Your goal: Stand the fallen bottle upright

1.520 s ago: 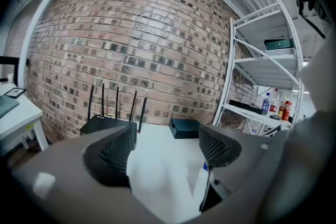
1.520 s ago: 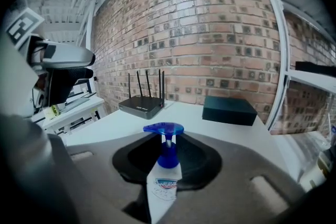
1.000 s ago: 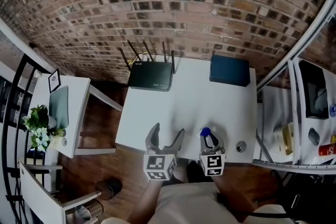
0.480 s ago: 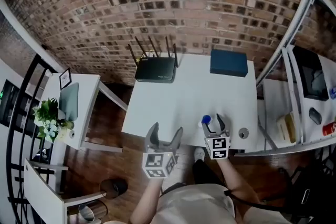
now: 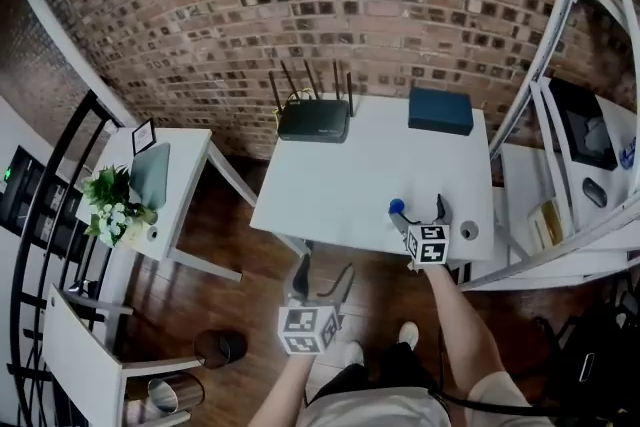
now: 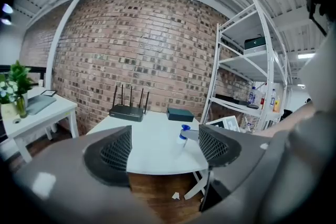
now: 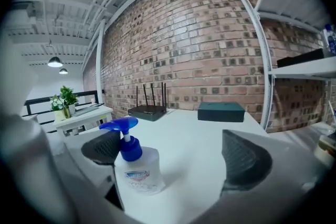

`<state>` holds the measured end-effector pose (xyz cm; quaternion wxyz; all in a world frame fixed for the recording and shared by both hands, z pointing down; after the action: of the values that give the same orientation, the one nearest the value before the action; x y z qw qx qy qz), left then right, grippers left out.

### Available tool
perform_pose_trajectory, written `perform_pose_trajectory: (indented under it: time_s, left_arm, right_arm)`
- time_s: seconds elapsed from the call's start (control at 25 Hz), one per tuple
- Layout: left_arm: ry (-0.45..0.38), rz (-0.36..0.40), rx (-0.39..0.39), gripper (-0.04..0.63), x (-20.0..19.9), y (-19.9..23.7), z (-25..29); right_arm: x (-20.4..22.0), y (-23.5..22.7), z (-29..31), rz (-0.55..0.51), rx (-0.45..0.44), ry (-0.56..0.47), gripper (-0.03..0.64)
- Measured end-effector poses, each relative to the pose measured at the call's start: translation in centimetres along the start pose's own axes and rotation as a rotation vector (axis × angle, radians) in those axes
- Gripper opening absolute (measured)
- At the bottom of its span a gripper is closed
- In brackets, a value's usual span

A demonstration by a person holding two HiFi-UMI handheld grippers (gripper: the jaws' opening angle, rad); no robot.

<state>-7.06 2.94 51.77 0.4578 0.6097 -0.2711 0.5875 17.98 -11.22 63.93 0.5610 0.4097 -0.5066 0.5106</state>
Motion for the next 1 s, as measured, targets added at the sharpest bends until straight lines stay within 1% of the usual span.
perform_pose_trajectory:
  time_s: [0.12,0.2,0.28,0.36,0.4,0.52,0.6,0.68,0.76,0.84,0.92,1.0]
  left_arm:
    - [-0.008,0.003,-0.044,0.410,0.0,-0.1,-1.3]
    - [-0.011,0.002,-0.080,0.410,0.0,-0.3,-2.0]
    - [-0.007,-0.009,-0.122,0.410,0.6,-0.8,-3.1]
    - [-0.003,-0.024,-0.147,0.410,1.2,-1.5,-4.0]
    - [-0.001,-0.028,-0.152,0.410,1.4,-1.8,-4.3]
    - [-0.002,-0.030,-0.175,0.410,1.6,-1.9,-5.2]
    - [0.005,-0.035,-0.191,0.410,1.9,-1.9,-5.8]
    - [-0.003,-0.031,-0.209,0.410,1.9,-1.5,-6.5]
    - [-0.029,-0.013,-0.230,0.410,1.7,-0.6,-6.9]
    - [-0.037,-0.020,-0.234,0.410,1.0,-0.2,-7.1]
    - [-0.045,-0.035,-0.231,0.410,0.5,-0.2,-7.2]
    - [-0.063,-0.031,-0.230,0.410,0.1,-0.3,-7.6]
  right_arm:
    - [0.0,0.6,0.5,0.021,-0.056,0.021,0.575]
    - [-0.2,1.3,1.0,0.016,-0.106,0.032,0.577]
    - [-0.2,2.0,1.2,0.000,-0.153,0.035,0.577]
    - [-0.1,2.5,1.3,0.013,-0.189,0.026,0.575]
    - [0.1,2.7,1.2,0.041,-0.204,0.019,0.575]
    - [1.4,3.9,0.7,0.169,-0.248,0.024,0.575]
    - [2.5,5.1,0.3,0.191,-0.273,0.051,0.575]
    - [3.0,6.1,-0.4,0.189,-0.285,0.057,0.575]
    - [2.3,6.7,-1.4,0.200,-0.281,0.022,0.575]
    - [0.8,7.3,-3.2,0.199,-0.276,-0.029,0.574]
    - [-1.0,7.9,-5.5,0.171,-0.274,-0.068,0.574]
    - [-2.9,8.3,-8.6,0.121,-0.266,-0.098,0.572]
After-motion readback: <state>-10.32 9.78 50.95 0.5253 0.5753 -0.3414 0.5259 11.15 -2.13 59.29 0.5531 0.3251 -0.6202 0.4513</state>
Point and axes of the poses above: the fingertips, and each gripper's own axes: z forward along the fingers, y to its left, x out of its underside, the point moved 4 cm from there along -z, backward along the fingers, and after that the axes turned 12 degrees about -y, right-handed, at the moved point
